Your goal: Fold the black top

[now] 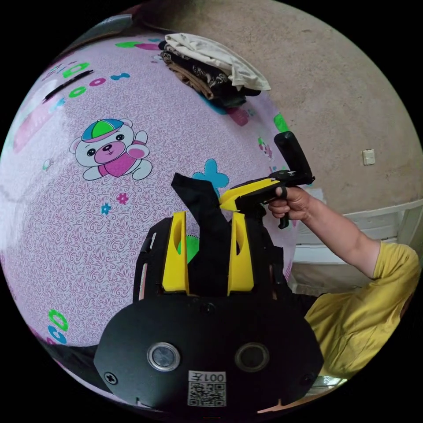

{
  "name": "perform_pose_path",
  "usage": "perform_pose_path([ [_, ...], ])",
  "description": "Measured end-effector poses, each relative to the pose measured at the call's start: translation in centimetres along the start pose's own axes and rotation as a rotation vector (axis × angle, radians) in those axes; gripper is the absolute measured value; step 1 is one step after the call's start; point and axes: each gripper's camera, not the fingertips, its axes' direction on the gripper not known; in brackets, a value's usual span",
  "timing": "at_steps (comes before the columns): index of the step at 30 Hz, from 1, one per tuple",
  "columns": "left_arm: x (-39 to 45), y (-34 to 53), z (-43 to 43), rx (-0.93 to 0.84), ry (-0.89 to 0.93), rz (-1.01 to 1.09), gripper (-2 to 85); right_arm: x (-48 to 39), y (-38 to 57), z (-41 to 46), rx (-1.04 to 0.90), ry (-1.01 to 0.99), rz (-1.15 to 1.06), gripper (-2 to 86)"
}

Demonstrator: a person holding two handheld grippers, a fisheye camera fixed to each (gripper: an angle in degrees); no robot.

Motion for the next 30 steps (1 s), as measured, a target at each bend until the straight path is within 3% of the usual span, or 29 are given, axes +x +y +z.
perform_pose_path([
  [6, -0.7, 0.7, -0.6, 0.021, -0.01, 0.041, -0.8, -2.1, -0.6, -0.7, 0.052, -0.054, -0.093, 1.0],
  [13, -0.9, 0.1, -15.4, 0.486, -0.066, 0.175, -1.3, -11.8, -5.2, -8.2, 0.333, -0.035, -0.413, 0.1],
  [17, -2.2, -1.2, -22.2, 0.696, -0.168, 0.195, -1.3, -19.0, -8.3, -11.0, 0.472, 0.249, -0.656, 0.1],
  [24, -6.4, -5.1, -25.9, 0.78, -0.296, 0.241, -1.4, -23.3, -14.5, -9.5, 0.562, 0.564, -0.837, 0.2],
  [30, -12.3, -9.5, -24.1, 0.668, -0.4, 0.246, -1.3, -21.7, -20.4, -6.5, 0.564, 0.7, -0.823, 0.5],
])
